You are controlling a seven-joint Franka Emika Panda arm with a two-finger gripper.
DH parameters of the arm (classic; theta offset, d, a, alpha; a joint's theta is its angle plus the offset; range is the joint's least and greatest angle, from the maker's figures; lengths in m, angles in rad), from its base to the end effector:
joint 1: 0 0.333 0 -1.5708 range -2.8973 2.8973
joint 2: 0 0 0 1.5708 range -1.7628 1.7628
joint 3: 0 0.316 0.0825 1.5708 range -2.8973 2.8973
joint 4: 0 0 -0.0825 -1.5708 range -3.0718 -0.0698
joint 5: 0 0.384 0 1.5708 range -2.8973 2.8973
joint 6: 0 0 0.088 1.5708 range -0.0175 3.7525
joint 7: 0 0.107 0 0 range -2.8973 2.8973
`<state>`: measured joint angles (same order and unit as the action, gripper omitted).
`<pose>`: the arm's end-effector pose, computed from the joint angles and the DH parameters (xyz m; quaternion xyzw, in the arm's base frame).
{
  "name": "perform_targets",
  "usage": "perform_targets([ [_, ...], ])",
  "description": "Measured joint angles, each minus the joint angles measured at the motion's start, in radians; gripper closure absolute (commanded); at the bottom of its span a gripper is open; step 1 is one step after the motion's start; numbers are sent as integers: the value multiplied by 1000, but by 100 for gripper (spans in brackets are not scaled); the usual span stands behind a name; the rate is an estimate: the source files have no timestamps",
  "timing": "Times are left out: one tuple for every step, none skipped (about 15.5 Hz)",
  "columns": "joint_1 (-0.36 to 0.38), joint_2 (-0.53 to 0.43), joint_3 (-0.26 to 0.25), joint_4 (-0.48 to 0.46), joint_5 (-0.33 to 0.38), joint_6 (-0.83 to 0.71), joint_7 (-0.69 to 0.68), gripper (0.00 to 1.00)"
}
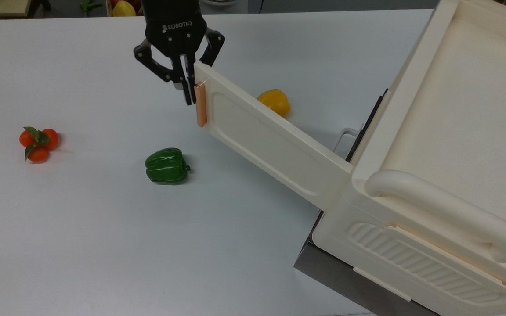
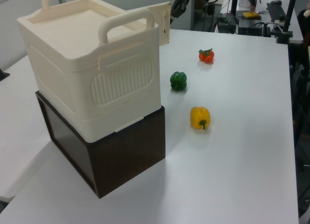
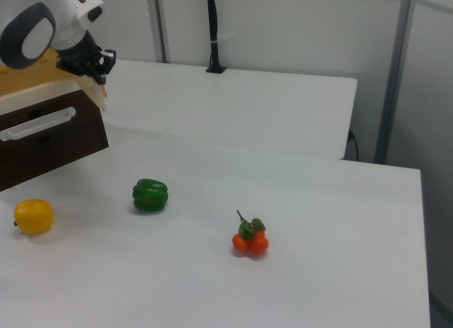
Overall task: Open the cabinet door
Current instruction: 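Release the handle and move the gripper away from the door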
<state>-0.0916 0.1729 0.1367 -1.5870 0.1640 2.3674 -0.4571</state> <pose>0.6608 0.0241 0.6025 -0.9308 -0.1942 -0.3091 0.0202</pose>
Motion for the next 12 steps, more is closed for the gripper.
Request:
perform_targets([
  [0,6,-5,0,0,28,0,81],
  [0,12,-9,0,0,53,0,68],
  [0,17,-14,0,0,71,0,54],
  [0,19,-22,0,0,80,0,52],
  [1,19,-34,2,0,80,0,44],
  [1,17,-48,5,0,79,0,41],
  [1,14,-62,7,0,66,0,34],
  [1,9,-79,10,0,32,0,28],
  [1,1,-99,13,0,-17,0,26],
  [1,-10,-120,15,0,-77,0,19],
  [1,-25,-142,18,0,-147,0,15],
  [0,-40,-160,19,0,-218,0,12],
])
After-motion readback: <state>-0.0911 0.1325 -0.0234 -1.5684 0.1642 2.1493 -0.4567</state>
